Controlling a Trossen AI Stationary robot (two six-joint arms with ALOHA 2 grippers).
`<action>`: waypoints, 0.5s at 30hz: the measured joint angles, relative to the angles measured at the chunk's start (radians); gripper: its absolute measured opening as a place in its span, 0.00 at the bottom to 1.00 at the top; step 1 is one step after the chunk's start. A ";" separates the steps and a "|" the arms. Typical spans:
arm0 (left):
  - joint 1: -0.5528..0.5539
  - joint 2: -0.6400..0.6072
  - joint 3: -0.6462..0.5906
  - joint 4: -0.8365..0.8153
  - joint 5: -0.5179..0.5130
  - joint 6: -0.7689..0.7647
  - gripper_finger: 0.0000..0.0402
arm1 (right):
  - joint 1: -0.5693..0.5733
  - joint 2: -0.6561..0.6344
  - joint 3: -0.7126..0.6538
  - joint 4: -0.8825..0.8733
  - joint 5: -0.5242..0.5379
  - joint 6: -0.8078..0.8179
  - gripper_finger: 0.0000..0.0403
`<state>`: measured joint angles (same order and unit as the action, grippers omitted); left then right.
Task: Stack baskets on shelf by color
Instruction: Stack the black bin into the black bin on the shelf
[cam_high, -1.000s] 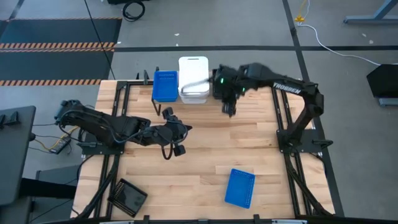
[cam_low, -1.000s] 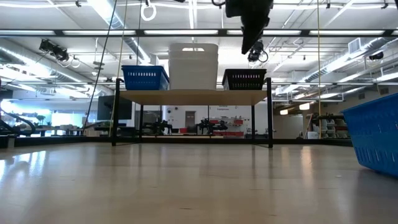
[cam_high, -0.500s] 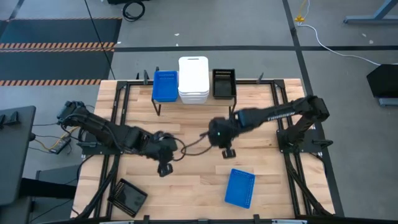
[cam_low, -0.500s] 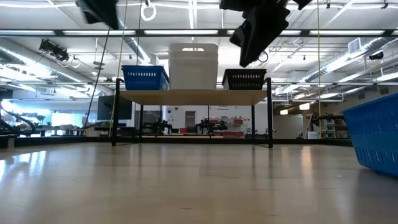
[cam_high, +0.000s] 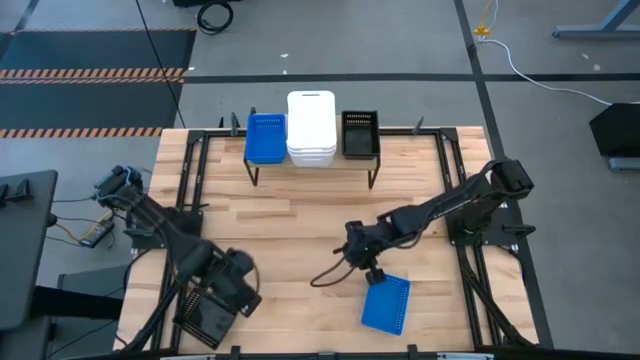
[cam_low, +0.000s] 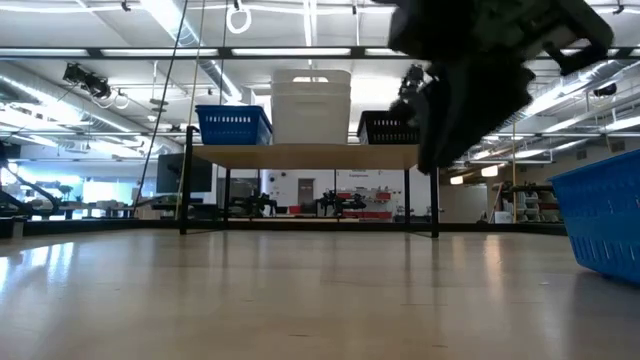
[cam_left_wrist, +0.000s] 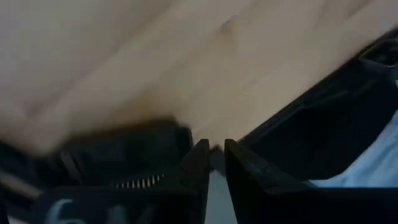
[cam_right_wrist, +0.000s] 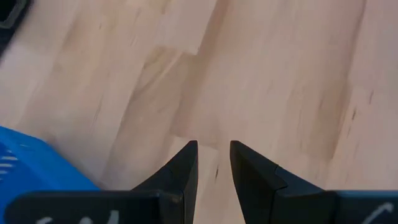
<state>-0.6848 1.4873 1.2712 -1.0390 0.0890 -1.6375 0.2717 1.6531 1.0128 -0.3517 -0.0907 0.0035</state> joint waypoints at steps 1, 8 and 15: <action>-0.022 0.008 -0.001 -0.002 0.009 -0.053 0.14 | 0.005 0.000 -0.021 0.021 0.009 0.002 0.25; -0.137 0.069 -0.002 0.102 0.016 -0.339 0.14 | 0.011 0.001 -0.114 0.157 0.023 -0.019 0.25; -0.175 0.157 -0.001 0.230 0.017 -0.443 0.14 | 0.008 0.001 -0.124 0.195 0.023 -0.095 0.25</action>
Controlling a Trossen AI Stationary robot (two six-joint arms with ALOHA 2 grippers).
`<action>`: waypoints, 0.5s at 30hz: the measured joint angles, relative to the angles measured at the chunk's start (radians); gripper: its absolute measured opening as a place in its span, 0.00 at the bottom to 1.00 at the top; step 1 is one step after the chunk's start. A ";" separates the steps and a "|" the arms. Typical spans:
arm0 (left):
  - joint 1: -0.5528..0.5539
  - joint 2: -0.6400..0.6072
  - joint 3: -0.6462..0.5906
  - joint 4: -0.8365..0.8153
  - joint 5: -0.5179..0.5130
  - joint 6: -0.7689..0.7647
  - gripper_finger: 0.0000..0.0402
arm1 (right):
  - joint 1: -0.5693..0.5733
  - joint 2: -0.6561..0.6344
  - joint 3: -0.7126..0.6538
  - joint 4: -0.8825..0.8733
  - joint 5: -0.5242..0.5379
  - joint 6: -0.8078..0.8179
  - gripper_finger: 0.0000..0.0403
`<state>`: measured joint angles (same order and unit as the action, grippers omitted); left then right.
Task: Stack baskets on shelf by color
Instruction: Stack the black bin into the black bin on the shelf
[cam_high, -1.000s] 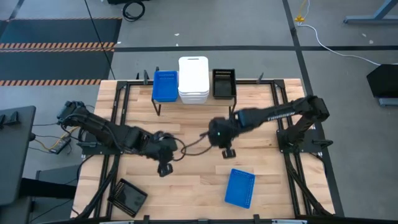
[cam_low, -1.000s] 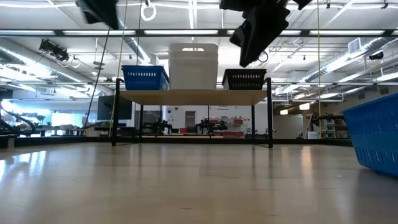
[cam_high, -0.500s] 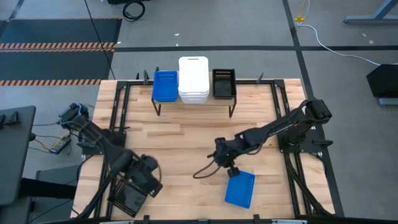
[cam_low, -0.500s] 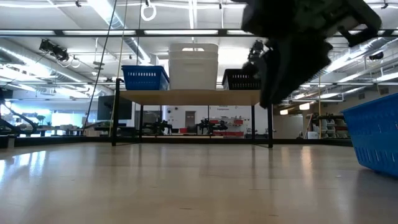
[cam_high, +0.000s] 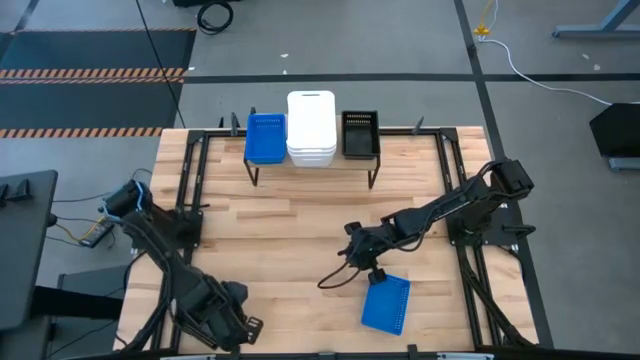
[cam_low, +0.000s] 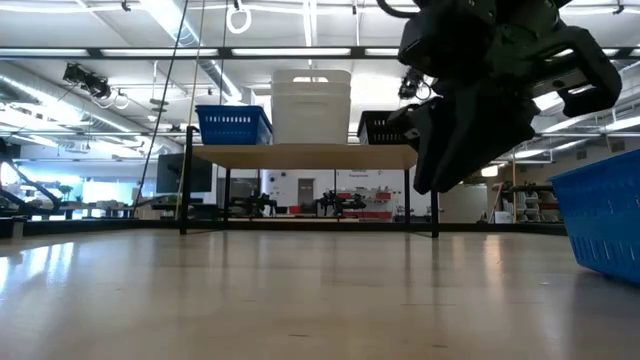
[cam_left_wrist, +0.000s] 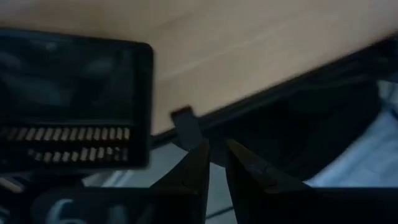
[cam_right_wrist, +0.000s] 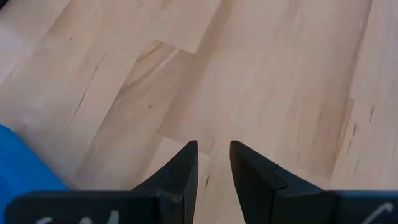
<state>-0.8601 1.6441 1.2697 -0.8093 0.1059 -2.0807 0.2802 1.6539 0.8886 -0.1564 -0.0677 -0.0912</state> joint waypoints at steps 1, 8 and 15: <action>-0.003 0.015 0.000 -0.005 0.007 0.001 0.14 | 0.000 0.000 0.000 0.004 -0.001 -0.014 0.25; -0.010 0.097 0.000 -0.011 0.151 -0.010 0.14 | -0.012 0.000 0.000 0.005 0.000 -0.069 0.25; -0.027 0.104 0.000 -0.046 0.127 -0.029 0.22 | -0.026 0.001 0.000 -0.001 -0.001 -0.092 0.25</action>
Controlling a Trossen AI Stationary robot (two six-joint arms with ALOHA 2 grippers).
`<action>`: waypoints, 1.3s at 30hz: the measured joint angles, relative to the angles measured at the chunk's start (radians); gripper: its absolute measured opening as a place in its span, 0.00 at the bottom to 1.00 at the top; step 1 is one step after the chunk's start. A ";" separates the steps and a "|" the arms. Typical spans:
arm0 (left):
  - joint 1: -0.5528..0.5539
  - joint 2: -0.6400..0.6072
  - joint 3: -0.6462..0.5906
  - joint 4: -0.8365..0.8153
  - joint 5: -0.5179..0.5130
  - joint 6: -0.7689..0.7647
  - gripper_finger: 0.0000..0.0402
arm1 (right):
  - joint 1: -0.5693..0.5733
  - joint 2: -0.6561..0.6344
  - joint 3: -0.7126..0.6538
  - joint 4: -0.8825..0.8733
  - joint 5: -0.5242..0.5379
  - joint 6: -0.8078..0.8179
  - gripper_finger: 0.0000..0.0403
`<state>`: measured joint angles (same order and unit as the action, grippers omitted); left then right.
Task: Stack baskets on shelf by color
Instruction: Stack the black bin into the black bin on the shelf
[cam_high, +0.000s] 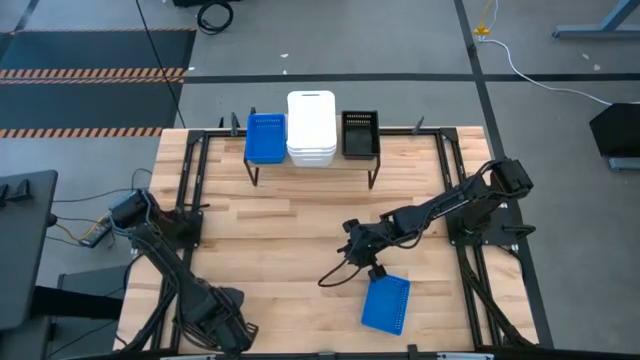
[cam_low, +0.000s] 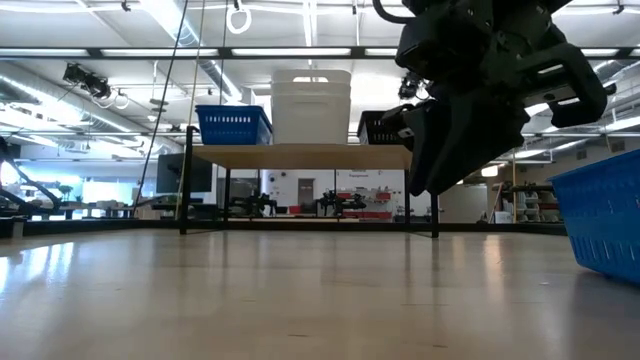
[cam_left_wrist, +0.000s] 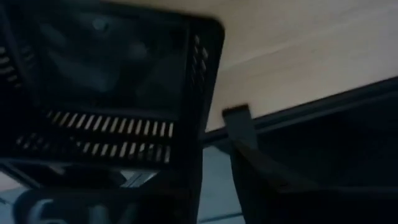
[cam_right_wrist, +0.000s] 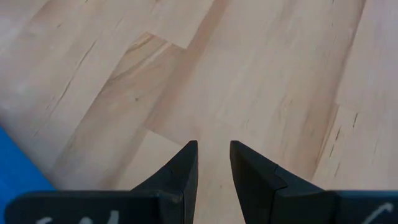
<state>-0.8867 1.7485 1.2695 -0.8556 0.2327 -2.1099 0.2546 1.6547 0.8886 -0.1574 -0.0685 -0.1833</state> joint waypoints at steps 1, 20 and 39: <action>0.000 0.000 0.000 0.000 -0.011 -0.001 0.24 | -0.002 0.000 0.000 0.000 -0.001 0.000 0.25; -0.018 0.149 0.000 -0.031 -0.053 0.106 0.37 | -0.009 0.000 0.000 -0.030 -0.004 -0.003 0.25; 0.224 0.023 0.009 -0.220 -0.215 0.700 0.01 | 0.012 -0.014 0.110 -0.330 -0.006 0.099 0.25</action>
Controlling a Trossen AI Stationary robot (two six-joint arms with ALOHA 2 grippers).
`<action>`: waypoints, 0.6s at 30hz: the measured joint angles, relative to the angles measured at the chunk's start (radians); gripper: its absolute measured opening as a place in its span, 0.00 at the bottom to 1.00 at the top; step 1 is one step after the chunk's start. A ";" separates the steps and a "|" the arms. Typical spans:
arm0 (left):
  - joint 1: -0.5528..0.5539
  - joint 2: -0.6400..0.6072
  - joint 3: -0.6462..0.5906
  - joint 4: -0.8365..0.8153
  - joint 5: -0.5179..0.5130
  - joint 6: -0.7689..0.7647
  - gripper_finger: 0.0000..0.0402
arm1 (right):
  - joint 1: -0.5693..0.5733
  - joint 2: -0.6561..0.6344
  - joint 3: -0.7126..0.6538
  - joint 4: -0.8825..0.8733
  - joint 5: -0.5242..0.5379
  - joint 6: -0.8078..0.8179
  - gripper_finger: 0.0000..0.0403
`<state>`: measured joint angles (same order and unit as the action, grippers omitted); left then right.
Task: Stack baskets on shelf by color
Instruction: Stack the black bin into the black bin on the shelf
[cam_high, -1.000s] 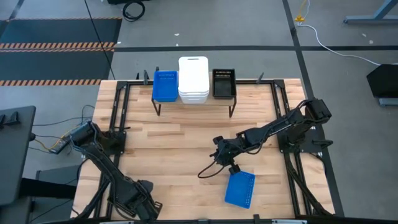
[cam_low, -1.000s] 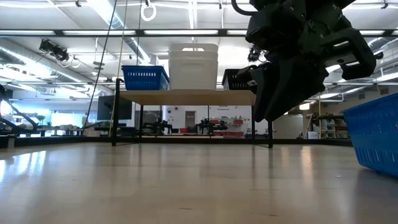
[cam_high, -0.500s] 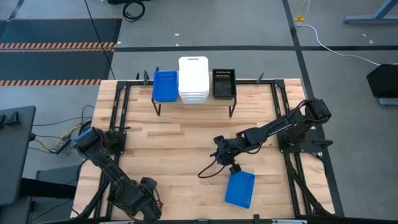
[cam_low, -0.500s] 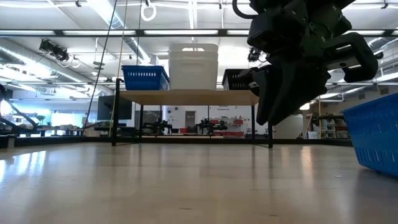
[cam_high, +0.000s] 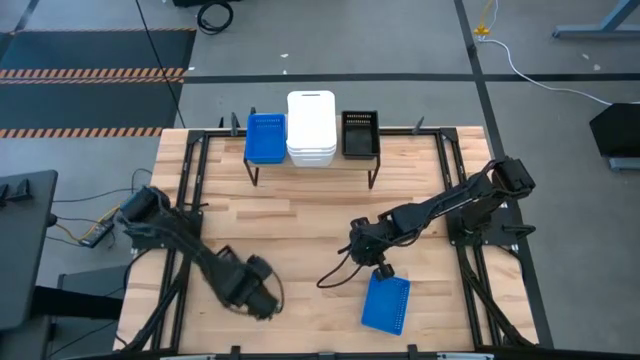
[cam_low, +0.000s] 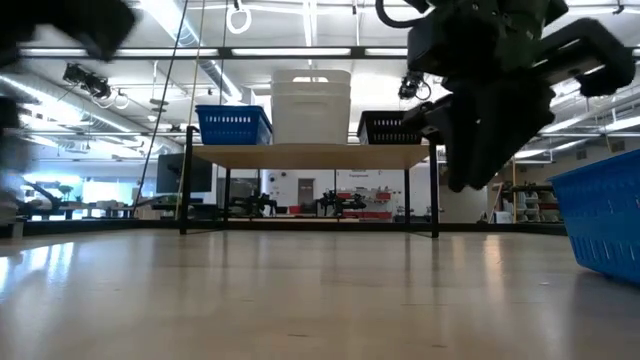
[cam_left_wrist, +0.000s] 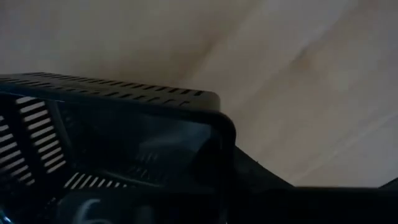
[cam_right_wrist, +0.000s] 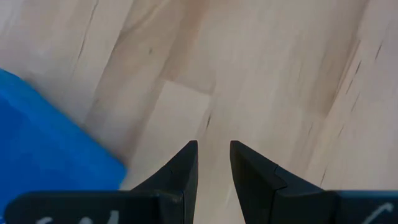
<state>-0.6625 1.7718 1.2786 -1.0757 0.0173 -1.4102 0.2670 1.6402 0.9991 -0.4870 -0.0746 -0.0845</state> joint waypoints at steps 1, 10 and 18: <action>0.021 -0.012 0.009 -0.013 -0.023 0.043 0.01 | 0.004 0.000 0.009 -0.027 0.000 0.020 0.25; 0.191 -0.046 0.240 -0.211 -0.220 0.492 0.01 | 0.078 -0.034 0.047 -0.164 0.002 0.247 0.25; 0.326 -0.047 0.521 -0.285 -0.392 0.885 0.01 | 0.166 -0.072 0.048 -0.209 0.000 0.430 0.25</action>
<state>-0.3364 1.7248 1.8000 -1.3608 -0.3743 -0.5249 0.4331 1.5685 1.0466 -0.6961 -0.0746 0.3454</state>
